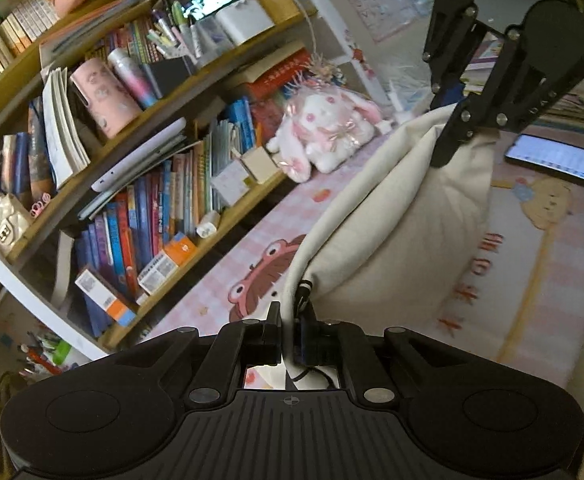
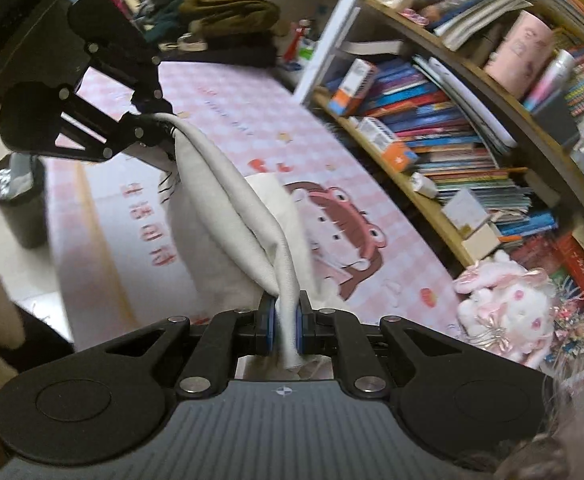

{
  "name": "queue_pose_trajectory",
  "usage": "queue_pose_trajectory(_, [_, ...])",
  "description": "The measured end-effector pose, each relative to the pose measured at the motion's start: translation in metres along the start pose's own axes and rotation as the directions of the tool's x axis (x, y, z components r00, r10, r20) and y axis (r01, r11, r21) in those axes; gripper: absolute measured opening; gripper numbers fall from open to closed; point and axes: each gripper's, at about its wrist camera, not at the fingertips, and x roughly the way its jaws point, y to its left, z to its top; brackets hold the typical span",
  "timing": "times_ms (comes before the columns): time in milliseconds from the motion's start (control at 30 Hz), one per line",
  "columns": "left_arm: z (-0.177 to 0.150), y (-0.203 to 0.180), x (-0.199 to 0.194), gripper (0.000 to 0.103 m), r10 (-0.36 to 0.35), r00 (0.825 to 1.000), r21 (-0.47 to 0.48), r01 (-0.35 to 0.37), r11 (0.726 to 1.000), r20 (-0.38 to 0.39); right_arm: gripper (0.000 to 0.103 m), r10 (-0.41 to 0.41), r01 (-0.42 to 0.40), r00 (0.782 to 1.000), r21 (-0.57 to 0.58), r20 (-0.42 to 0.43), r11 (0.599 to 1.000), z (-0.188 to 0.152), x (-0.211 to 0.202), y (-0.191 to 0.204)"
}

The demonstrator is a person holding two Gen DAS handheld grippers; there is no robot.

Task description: Fold clothes

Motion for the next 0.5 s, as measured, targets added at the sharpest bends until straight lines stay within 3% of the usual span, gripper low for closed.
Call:
queue_pose_trajectory(367, [-0.008,0.021,0.069,0.015,-0.081,0.994,0.001,0.081,0.997,-0.078,0.009,0.012,-0.007,0.996,0.061,-0.091,0.998,0.004,0.067,-0.035])
queue_pose_trajectory(500, [-0.013,0.026,0.089,0.03,-0.082,0.991,-0.006,0.081,0.997,-0.106,0.011,0.021,-0.006,0.992,0.119,-0.123,0.993,0.005,0.094,-0.05])
